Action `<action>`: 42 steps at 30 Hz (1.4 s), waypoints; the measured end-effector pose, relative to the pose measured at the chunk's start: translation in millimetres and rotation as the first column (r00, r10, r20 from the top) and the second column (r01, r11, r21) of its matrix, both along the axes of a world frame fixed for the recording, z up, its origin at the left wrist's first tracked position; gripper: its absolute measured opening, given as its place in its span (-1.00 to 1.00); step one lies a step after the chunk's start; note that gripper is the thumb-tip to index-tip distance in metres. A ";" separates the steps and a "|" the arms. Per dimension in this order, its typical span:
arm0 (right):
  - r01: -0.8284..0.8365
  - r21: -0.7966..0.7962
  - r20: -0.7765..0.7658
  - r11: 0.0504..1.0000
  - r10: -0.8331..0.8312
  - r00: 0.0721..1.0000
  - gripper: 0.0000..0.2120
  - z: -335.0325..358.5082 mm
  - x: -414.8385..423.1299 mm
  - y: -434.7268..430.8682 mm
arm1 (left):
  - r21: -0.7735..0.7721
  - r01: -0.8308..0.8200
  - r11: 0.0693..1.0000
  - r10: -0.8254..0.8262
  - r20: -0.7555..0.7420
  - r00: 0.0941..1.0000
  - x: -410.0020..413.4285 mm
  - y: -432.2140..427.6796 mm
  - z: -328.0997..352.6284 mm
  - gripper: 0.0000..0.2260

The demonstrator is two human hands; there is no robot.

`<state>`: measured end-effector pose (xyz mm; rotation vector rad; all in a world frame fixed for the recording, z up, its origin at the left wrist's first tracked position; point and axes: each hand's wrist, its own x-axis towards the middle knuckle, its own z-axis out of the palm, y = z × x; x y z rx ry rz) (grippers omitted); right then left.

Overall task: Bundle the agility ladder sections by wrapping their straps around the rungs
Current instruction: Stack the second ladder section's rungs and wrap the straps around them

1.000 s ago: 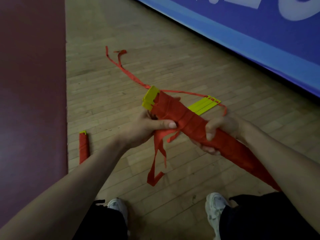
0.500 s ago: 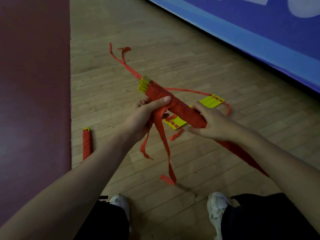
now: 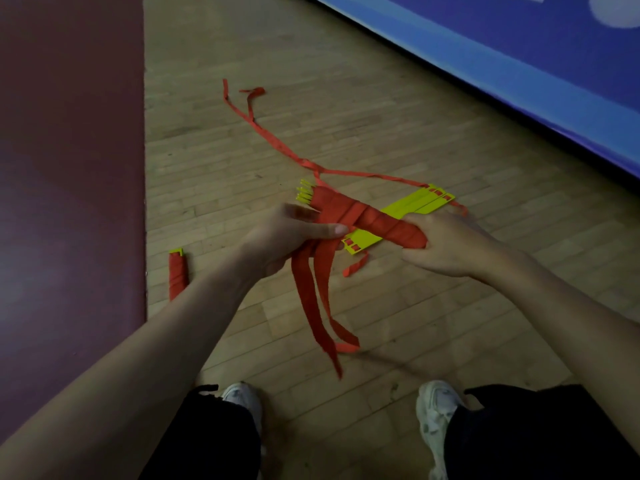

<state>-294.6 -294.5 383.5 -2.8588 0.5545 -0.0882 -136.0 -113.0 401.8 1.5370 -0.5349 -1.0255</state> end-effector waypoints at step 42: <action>-0.121 0.399 0.200 0.909 0.043 0.979 -0.33 18.7 -2.6 -0.3 | -0.367 -0.163 0.916 0.139 -0.091 0.986 0.1 -11.1 -4.3 -0.84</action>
